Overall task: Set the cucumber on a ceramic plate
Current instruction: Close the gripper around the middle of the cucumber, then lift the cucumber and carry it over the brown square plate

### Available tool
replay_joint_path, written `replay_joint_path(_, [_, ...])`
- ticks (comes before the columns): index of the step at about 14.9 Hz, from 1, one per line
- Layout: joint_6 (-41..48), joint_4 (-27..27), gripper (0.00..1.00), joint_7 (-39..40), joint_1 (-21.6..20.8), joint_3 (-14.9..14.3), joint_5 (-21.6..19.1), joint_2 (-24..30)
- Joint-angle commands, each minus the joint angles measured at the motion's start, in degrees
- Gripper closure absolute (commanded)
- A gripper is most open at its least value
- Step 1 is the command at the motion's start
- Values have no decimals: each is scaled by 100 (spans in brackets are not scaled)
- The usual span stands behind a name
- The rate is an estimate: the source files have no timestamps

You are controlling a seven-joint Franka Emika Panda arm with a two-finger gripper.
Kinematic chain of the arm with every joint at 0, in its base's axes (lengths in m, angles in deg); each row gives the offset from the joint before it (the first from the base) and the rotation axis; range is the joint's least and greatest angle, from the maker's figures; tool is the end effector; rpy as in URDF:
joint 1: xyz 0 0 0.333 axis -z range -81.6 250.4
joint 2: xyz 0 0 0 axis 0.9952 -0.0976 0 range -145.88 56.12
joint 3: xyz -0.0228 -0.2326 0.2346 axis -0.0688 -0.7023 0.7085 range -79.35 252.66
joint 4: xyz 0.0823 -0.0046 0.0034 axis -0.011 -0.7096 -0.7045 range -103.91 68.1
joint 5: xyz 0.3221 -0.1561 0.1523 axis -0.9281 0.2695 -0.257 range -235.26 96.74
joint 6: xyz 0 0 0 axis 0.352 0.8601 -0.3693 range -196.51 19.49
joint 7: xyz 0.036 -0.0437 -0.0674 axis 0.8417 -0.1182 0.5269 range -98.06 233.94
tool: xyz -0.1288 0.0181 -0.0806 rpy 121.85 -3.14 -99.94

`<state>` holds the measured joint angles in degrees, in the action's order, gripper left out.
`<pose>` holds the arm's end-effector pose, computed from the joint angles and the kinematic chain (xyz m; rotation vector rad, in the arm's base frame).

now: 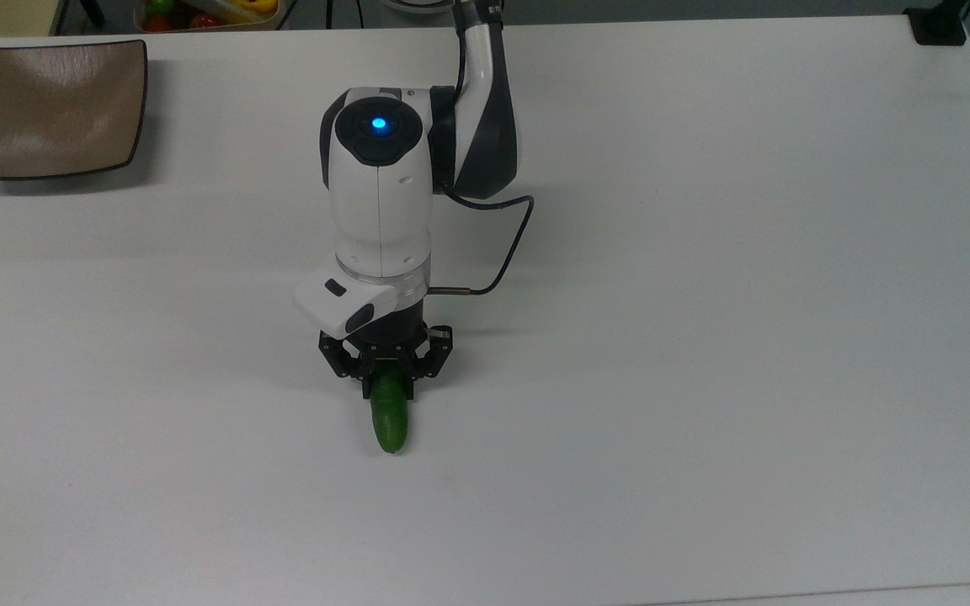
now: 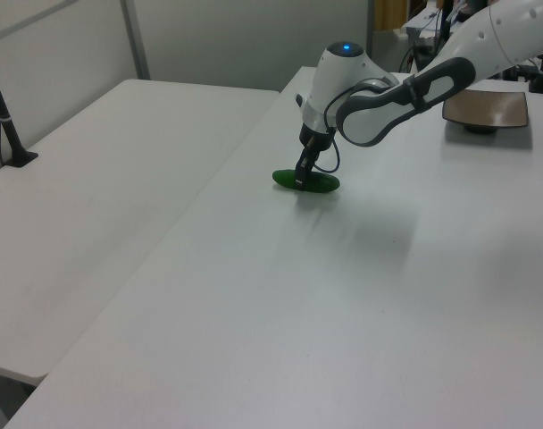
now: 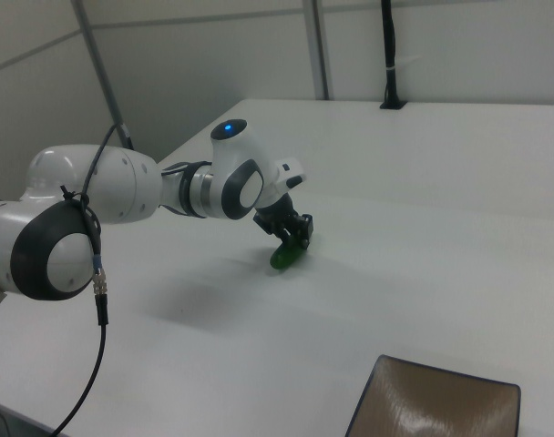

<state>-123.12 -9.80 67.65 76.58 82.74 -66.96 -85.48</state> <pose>0.7739 0.0622 0.2814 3.0342 0.1735 0.5175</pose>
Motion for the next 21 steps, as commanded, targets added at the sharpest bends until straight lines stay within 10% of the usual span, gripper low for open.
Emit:
replay_joint_path(1, [-156, -152, 86, -129, -53, -57, 69, 122])
replay_joint_path(14, [1344, -969, 86, 46, 360, -48, -10, 2300])
replay_joint_path(21, [3059, -1539, 85, 1741, 895, -100, -581, 3672])
